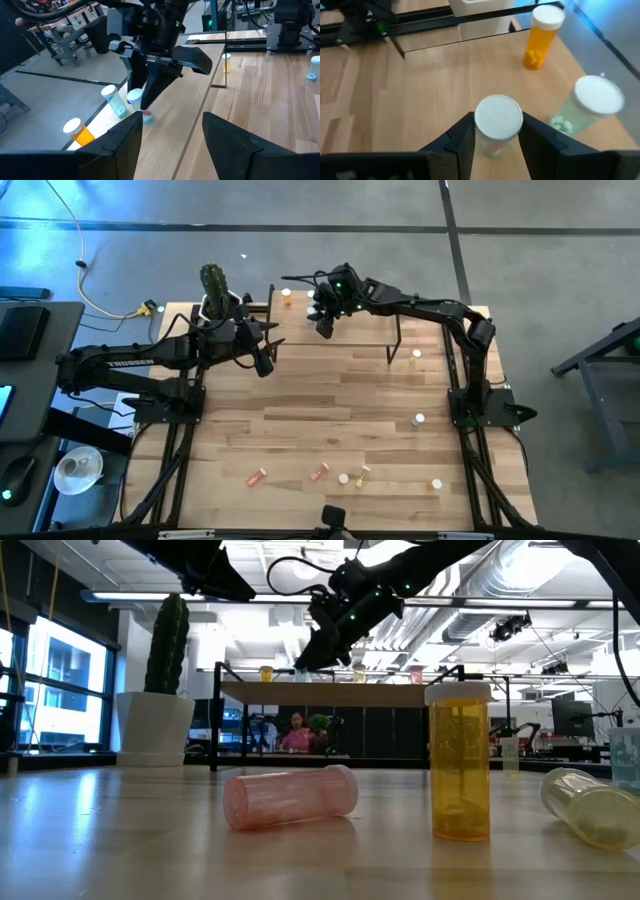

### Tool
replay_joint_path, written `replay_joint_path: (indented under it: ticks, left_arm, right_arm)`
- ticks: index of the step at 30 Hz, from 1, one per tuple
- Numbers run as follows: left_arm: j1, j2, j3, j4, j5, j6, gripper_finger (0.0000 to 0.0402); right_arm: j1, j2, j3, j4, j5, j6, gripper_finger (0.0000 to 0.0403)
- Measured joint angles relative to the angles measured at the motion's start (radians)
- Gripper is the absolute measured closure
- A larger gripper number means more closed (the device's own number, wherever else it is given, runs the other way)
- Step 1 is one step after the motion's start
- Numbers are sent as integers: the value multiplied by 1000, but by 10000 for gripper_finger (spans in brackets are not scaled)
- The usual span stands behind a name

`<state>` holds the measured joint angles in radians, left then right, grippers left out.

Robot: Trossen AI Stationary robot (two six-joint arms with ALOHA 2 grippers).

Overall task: Pick and place medicine bottles onto shelf by color
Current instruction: Put the bottom blue pill bottle on the shelf

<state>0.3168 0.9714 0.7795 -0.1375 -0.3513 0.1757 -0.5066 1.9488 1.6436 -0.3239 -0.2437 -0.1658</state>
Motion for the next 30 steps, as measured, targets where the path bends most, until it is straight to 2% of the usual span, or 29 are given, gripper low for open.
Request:
replay_joint_path:
  ticks: [3, 30]
  left_arm:
    - [0, 0, 0, 0, 0, 0, 204]
    - [0, 0, 0, 0, 0, 0, 204]
  right_arm:
    - [5, 0, 0, 5, 38, 0, 267]
    - [10, -2, 0, -23, 7, 31, 267]
